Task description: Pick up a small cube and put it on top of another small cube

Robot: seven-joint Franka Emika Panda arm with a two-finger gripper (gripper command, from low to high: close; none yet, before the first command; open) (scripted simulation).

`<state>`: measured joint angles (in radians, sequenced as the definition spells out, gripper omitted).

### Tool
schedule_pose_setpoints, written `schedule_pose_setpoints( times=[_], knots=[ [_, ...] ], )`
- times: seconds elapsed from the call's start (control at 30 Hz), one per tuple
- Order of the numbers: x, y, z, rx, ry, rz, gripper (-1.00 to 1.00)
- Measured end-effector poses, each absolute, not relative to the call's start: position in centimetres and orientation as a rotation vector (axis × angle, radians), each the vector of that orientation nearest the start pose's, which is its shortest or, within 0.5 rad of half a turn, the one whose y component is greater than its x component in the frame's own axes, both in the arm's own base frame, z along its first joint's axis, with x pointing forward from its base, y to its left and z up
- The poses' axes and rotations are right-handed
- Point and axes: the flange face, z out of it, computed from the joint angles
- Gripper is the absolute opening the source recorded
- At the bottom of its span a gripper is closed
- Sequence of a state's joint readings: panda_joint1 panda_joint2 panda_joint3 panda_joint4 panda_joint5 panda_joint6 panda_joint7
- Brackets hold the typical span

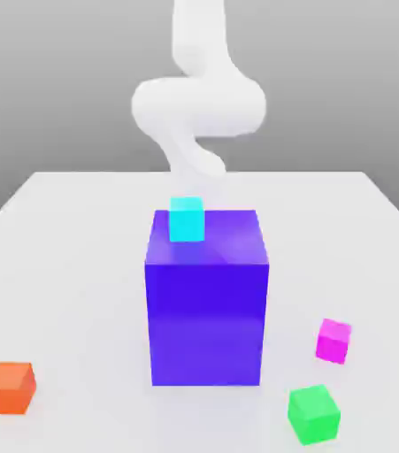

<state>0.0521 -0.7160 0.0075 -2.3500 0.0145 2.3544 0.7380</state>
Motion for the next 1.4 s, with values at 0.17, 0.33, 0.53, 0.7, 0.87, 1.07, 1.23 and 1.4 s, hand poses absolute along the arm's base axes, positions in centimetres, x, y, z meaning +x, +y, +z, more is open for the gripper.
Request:
schedule_pose_setpoints(
  times=[0.17, 0.33, 0.53, 0.7, 0.87, 1.07, 1.23, 1.4],
  knots=[
    [42.4, 8.8, 54.0, -2.766, 0.594, -0.71, 0.0],
    [42.2, 14.9, 42.2, -2.926, 0.262, -0.494, 0.0],
    [37.3, 20.4, 28.8, -3.051, -0.173, -0.228, 0.0],
    [31.1, 22.4, 19.6, -3.09, -0.529, -0.023, 0.0],
    [30.6, 22.4, 14.5, -3.092, -0.556, -0.001, 0.0],
    [30.5, 22.3, 12.9, -3.092, -0.556, 0.001, -1.0],
    [30.6, 22.4, 14.3, -3.093, -0.557, 0.001, -1.0],
    [31.1, 22.2, 18.7, -3.094, -0.553, 0.0, -1.0]
  ],
)
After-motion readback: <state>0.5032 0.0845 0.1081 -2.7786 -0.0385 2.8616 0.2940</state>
